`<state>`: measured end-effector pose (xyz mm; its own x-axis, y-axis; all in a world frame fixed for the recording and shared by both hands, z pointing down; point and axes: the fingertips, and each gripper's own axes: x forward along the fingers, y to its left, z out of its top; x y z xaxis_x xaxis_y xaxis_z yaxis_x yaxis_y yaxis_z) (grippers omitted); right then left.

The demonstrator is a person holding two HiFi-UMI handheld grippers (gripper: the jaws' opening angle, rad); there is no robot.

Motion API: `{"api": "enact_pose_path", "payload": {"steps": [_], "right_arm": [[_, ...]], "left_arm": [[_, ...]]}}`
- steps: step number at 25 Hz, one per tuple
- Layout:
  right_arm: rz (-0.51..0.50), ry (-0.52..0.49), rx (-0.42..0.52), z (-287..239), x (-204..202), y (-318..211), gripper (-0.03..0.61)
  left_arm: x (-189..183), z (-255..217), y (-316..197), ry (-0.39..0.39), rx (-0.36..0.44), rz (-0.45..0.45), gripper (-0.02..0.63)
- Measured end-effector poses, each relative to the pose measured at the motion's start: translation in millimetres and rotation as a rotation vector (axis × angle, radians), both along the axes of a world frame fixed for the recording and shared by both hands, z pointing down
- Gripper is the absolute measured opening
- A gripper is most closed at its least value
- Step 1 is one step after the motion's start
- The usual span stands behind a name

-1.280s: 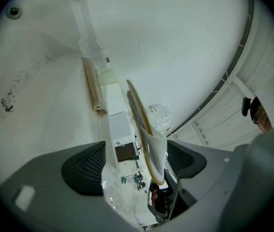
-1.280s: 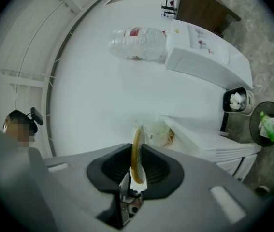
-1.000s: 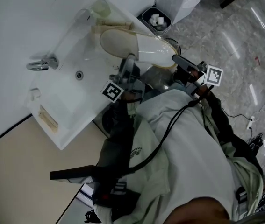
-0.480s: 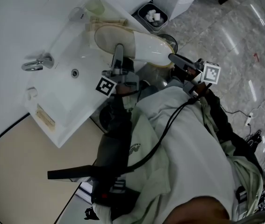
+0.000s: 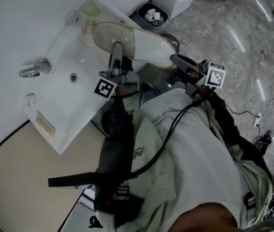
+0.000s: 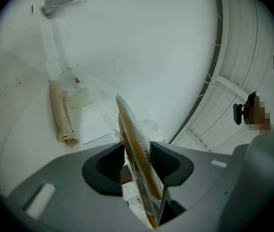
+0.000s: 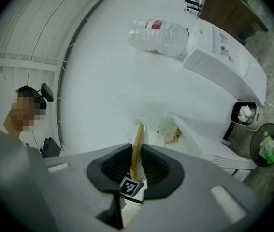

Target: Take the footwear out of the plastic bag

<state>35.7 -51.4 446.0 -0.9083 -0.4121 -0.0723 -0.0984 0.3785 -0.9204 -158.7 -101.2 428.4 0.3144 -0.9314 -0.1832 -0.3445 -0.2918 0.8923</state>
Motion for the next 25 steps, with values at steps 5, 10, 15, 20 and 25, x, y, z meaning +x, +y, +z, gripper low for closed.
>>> {"api": "enact_pose_path", "payload": {"steps": [5, 10, 15, 20, 25], "right_arm": [[-0.007, -0.038, 0.016, -9, 21, -7, 0.063], [-0.012, -0.044, 0.016, -19, 24, -11, 0.063], [-0.012, -0.053, 0.042, -21, 27, -14, 0.063], [-0.012, -0.055, 0.044, -17, 32, -16, 0.063], [-0.001, -0.04, 0.012, -9, 39, -16, 0.063]], "left_arm": [[15, -16, -6, -0.032, 0.033, -0.011, 0.175], [19, -21, -6, -0.067, 0.042, -0.017, 0.181], [25, -21, -5, -0.074, 0.048, -0.018, 0.184], [26, -17, -6, -0.067, 0.042, -0.015, 0.184], [27, -13, -5, -0.076, 0.035, -0.019, 0.184]]}}
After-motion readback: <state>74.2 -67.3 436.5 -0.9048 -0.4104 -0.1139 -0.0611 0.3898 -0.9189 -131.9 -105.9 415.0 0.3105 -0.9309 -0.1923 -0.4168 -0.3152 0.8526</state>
